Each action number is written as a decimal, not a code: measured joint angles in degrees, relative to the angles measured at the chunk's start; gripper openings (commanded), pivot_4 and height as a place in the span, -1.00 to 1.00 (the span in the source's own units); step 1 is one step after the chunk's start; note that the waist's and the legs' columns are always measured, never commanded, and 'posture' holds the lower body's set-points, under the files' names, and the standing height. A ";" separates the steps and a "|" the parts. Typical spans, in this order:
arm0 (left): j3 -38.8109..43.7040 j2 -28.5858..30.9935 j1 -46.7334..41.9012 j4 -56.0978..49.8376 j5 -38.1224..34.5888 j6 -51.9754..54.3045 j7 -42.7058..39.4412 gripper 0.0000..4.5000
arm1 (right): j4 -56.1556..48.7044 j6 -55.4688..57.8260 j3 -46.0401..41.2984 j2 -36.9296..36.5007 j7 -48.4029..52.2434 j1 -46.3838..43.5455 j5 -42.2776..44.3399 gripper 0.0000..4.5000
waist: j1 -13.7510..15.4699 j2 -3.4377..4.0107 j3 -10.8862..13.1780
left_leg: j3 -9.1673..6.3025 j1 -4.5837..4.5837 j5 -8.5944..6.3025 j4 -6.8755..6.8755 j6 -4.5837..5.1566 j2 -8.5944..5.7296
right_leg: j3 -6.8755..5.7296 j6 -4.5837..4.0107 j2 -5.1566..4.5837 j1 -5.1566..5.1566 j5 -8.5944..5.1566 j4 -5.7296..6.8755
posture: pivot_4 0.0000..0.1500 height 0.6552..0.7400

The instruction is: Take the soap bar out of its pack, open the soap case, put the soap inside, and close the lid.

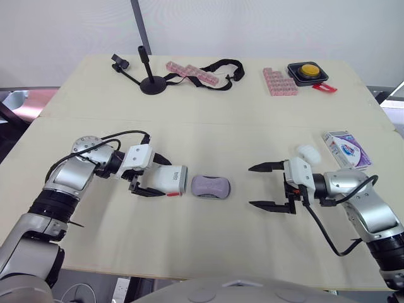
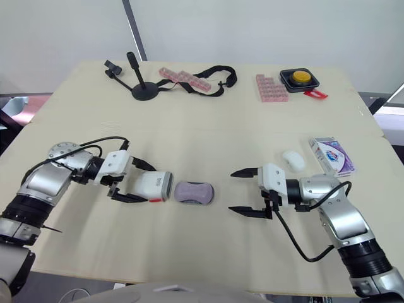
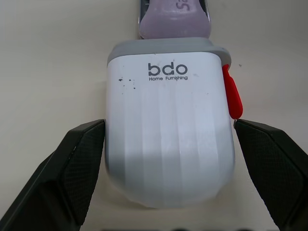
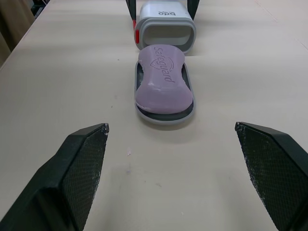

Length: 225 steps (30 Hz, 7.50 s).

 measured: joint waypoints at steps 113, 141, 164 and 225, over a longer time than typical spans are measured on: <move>-5.92 -12.92 -4.52 0.98 5.76 -2.55 5.72 0.54 | -12.93 37.22 14.51 -6.89 -7.63 -16.39 -8.40 0.22 | 0.93 0.00 0.00 | 0.01 -0.06 0.01 0.01 -0.03 0.06 | 0.04 0.00 0.06 -0.04 0.01 0.05 | 1.00 0.87; -9.14 -19.98 -8.64 3.65 8.98 0.76 9.46 0.54 | -16.66 44.61 16.53 -7.41 -10.02 -18.69 -7.57 0.22 | 1.91 0.01 0.00 | 0.02 -0.05 0.01 0.03 -0.03 0.07 | 0.17 -0.01 0.10 -0.05 0.01 0.06 | 1.00 0.87; -10.39 -24.42 -8.68 3.02 9.57 2.60 13.99 0.54 | -18.63 53.72 19.86 -7.53 -11.49 -25.11 -5.77 0.99 | 2.62 0.01 0.01 | 0.03 -0.12 0.01 0.06 -0.03 0.08 | 0.28 0.00 0.13 -0.07 0.01 0.08 | 1.00 0.87; -10.33 -25.75 -9.09 2.93 10.12 1.62 14.53 0.54 | -13.51 30.28 13.39 -9.95 -10.25 -12.11 -10.01 -0.99 | 3.16 0.06 0.01 | 0.01 -0.76 -0.02 0.52 0.04 0.17 | 0.27 0.02 0.20 -0.29 0.01 0.15 | 1.00 0.87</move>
